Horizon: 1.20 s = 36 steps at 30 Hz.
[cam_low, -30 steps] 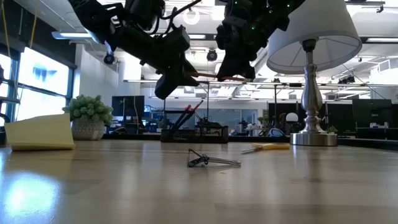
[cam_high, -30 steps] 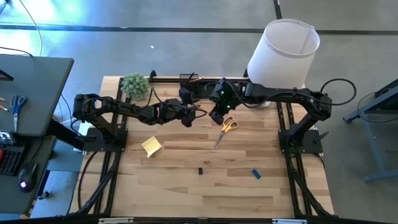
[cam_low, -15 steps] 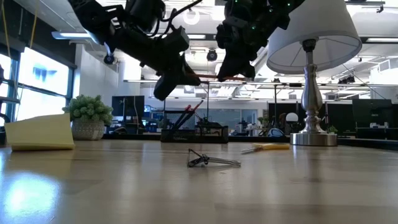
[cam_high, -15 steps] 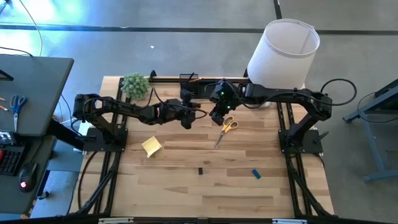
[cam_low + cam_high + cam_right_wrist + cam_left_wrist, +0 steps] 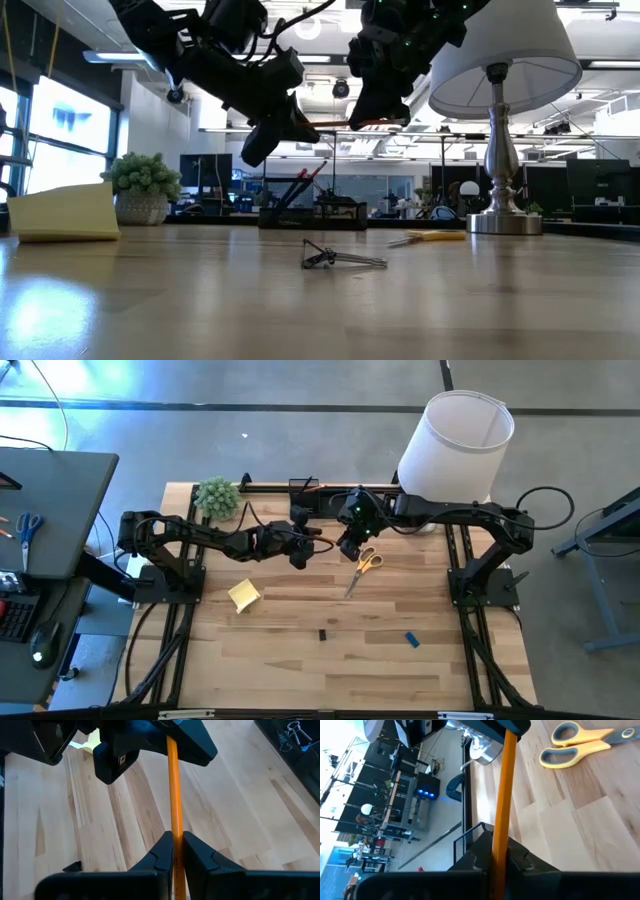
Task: Pick and place office supplies into organizer
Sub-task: Put the orange pencil into the top left slot of the desk organizer
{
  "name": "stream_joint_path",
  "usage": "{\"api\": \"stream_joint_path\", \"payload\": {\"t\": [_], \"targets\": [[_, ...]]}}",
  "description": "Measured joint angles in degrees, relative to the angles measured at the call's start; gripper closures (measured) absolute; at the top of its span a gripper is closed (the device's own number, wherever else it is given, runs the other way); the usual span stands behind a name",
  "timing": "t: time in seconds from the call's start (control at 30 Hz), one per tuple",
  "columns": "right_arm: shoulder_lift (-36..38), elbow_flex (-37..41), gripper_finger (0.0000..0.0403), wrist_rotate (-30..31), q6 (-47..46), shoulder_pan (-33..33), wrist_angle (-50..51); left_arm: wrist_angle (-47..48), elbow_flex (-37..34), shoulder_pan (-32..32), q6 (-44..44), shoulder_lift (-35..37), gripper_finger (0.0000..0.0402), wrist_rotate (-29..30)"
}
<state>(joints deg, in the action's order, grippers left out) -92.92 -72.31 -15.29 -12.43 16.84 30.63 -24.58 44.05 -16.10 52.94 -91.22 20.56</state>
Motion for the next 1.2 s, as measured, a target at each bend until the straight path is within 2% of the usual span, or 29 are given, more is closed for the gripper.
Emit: {"api": "stream_joint_path", "payload": {"t": [0.47, 0.8, 1.03, 1.2], "targets": [[0.0, 0.0, 0.0381, 1.3, 0.9, 0.0, 0.0, 0.0, 0.0, 0.0, -0.5, 0.0, 0.0399, 0.5], [0.7, 0.1, 0.031, 1.7, 1.9, 0.9, 1.2, -2.0, 0.5, -0.1, -2.9, 0.3, 0.0401, 0.7], [6.7, 0.1, 0.0271, 2.9, 4.8, 0.9, 6.2, -2.5, 0.5, -0.1, -4.5, 0.4, 0.0401, -2.0], [14.5, 0.1, 0.0254, 5.6, 7.1, 0.7, 7.1, -2.4, 0.4, -0.1, -7.1, 1.6, 0.0401, -3.4]]}}
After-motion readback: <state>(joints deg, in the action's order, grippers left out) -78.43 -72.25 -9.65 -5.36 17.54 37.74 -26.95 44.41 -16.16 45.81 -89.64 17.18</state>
